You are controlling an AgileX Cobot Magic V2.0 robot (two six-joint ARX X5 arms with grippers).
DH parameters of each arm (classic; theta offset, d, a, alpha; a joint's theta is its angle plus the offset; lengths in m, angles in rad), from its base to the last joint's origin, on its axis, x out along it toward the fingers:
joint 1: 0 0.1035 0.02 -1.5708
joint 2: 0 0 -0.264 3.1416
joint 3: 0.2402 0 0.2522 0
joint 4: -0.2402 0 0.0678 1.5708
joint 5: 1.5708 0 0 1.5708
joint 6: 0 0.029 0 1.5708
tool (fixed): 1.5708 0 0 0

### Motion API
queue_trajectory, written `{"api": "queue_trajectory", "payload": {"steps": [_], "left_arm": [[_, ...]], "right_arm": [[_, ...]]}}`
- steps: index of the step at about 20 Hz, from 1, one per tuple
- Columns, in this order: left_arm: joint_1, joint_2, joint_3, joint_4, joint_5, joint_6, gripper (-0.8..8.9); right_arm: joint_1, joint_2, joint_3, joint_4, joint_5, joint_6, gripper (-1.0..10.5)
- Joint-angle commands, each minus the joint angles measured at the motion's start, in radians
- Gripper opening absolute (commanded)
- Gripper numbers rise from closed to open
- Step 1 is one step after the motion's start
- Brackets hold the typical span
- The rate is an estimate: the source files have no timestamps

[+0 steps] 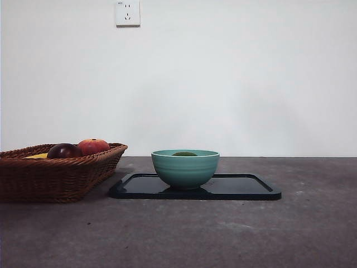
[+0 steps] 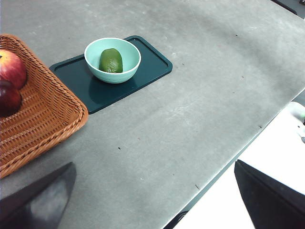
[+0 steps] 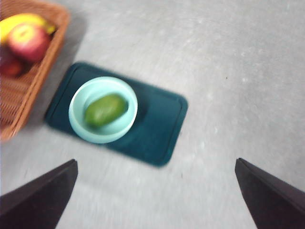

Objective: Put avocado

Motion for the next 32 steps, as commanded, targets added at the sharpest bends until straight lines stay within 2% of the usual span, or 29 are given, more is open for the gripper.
{"api": "queue_trajectory", "payload": {"steps": [1, 8, 13, 19, 23, 25, 26, 27, 28, 29, 32], "left_arm": [[-0.008, 0.002, 0.01, 0.012, -0.001, -0.003, 5.3], [-0.008, 0.002, 0.01, 0.01, -0.002, -0.003, 5.3], [-0.008, 0.002, 0.01, 0.008, -0.001, -0.003, 5.3], [-0.008, 0.002, 0.01, 0.008, -0.001, -0.003, 5.3], [-0.008, 0.002, 0.01, 0.006, -0.001, -0.003, 5.05], [-0.008, 0.002, 0.01, 0.007, -0.002, -0.003, 3.89], [-0.008, 0.002, 0.01, 0.007, -0.002, -0.002, 3.17], [-0.008, 0.002, 0.01, 0.006, -0.002, -0.002, 1.67], [-0.008, 0.002, 0.01, 0.005, -0.001, -0.002, 0.07], [-0.008, 0.002, 0.01, 0.008, -0.002, -0.002, 0.18], [-0.008, 0.002, 0.01, 0.008, -0.002, -0.002, 0.19]], "right_arm": [[0.045, -0.127, -0.111, -0.076, 0.01, -0.006, 6.7], [0.133, -0.553, -0.499, -0.076, 0.01, 0.068, 6.7], [0.135, -0.821, -0.743, -0.072, 0.01, 0.07, 6.7], [0.135, -1.081, -0.974, 0.134, -0.119, 0.104, 6.7], [0.135, -1.126, -1.019, 0.134, -0.13, 0.104, 6.6], [0.135, -1.126, -1.019, 0.137, -0.13, 0.104, 5.7], [0.135, -1.126, -1.019, 0.137, -0.13, 0.104, 4.4], [0.135, -1.126, -1.019, 0.137, -0.13, 0.105, 1.6], [0.135, -1.126, -1.019, 0.137, -0.13, 0.104, -0.2], [0.135, -1.126, -1.019, 0.138, -0.13, 0.105, 0.2], [0.134, -1.126, -1.019, 0.142, -0.13, 0.105, 0.2]]}}
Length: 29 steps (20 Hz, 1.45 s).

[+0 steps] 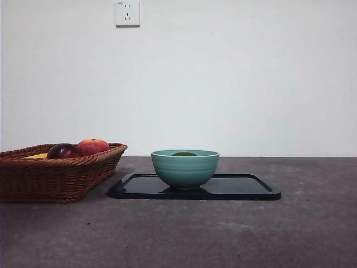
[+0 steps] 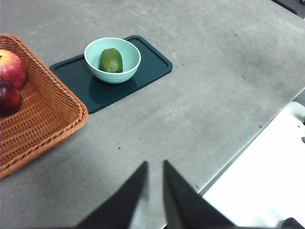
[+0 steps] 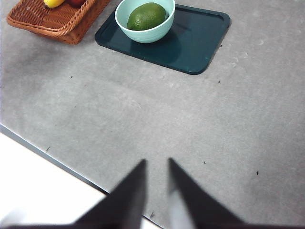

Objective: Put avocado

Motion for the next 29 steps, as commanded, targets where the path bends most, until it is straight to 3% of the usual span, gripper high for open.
{"api": "queue_trajectory", "payload": {"steps": [1, 11, 14, 20, 25, 29], "left_arm": [[-0.008, 0.002, 0.01, 0.008, -0.002, -0.002, 0.19], [0.013, 0.001, 0.01, 0.007, -0.001, -0.002, 0.19], [0.146, 0.001, 0.01, 0.008, -0.001, -0.002, 0.19], [0.597, -0.002, -0.005, 0.027, -0.001, 0.006, 0.19], [0.78, -0.101, -0.261, 0.398, 0.0, 0.126, 0.19], [0.831, -0.216, -0.542, 0.619, 0.003, 0.127, 0.19]], "right_arm": [[0.01, -0.001, 0.007, 0.014, 0.0, 0.01, 0.2], [0.01, -0.001, 0.007, 0.014, 0.0, 0.01, 0.2], [0.01, -0.001, 0.007, 0.014, 0.0, 0.01, 0.2], [0.01, -0.001, 0.007, 0.014, 0.0, 0.01, 0.2], [0.01, -0.001, 0.007, 0.014, 0.0, 0.01, 0.2], [0.01, -0.001, 0.007, 0.014, 0.0, 0.01, 0.2]]}}
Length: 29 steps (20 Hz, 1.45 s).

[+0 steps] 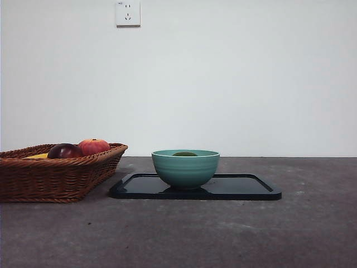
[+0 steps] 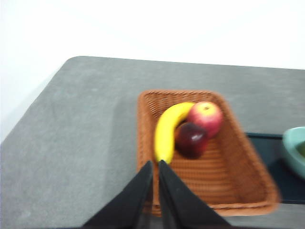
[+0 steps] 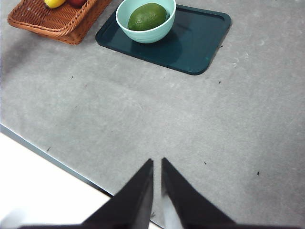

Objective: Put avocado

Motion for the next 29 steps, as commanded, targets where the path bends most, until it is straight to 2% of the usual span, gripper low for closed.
{"api": "queue_trajectory", "payload": {"steps": [1, 7, 14, 29], "left_arm": [[0.008, -0.042, -0.132, 0.1, 0.003, 0.008, 0.19], [0.008, -0.117, -0.38, 0.281, 0.003, -0.026, 0.19], [0.014, -0.182, -0.483, 0.293, 0.002, -0.007, 0.19], [0.014, -0.241, -0.513, 0.337, 0.003, 0.008, 0.19]], "right_arm": [[0.01, -0.001, 0.007, 0.014, 0.0, 0.01, 0.2], [0.01, -0.001, 0.007, 0.014, 0.0, 0.01, 0.2], [0.01, -0.001, 0.007, 0.014, 0.0, 0.01, 0.2], [0.01, -0.001, 0.008, 0.013, 0.0, 0.01, 0.2]]}}
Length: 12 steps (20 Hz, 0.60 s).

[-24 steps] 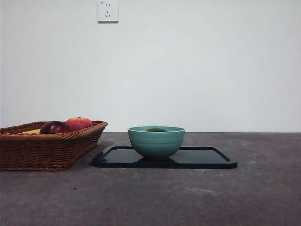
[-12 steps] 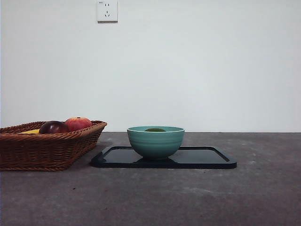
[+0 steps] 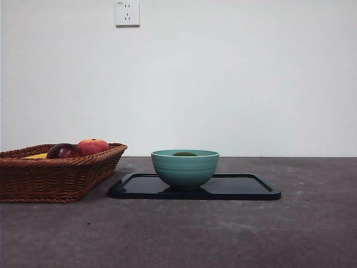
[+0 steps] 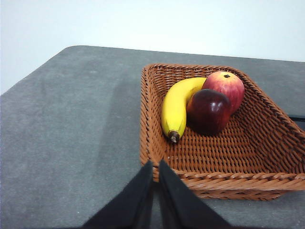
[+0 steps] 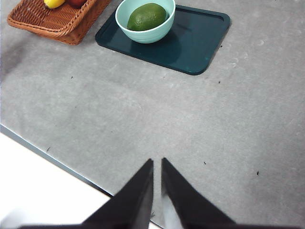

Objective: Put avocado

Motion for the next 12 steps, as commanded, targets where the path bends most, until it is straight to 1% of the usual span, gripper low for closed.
{"api": "queue_trajectory", "payload": {"steps": [1, 10, 11, 12], "left_arm": [[0.0, 0.0, -0.021, -0.005, 0.002, 0.011, 0.19], [0.0, 0.0, -0.021, -0.006, 0.002, 0.011, 0.19], [0.0, 0.0, -0.021, -0.006, 0.002, 0.011, 0.19], [0.0, 0.0, -0.021, -0.006, 0.002, 0.011, 0.19]], "right_arm": [[0.01, 0.0, 0.008, 0.013, 0.0, 0.01, 0.2], [0.01, 0.0, 0.008, 0.014, 0.0, 0.01, 0.2], [0.002, -0.002, 0.008, 0.015, 0.011, -0.008, 0.2], [-0.02, -0.003, 0.007, 0.018, 0.055, -0.101, 0.2]]}}
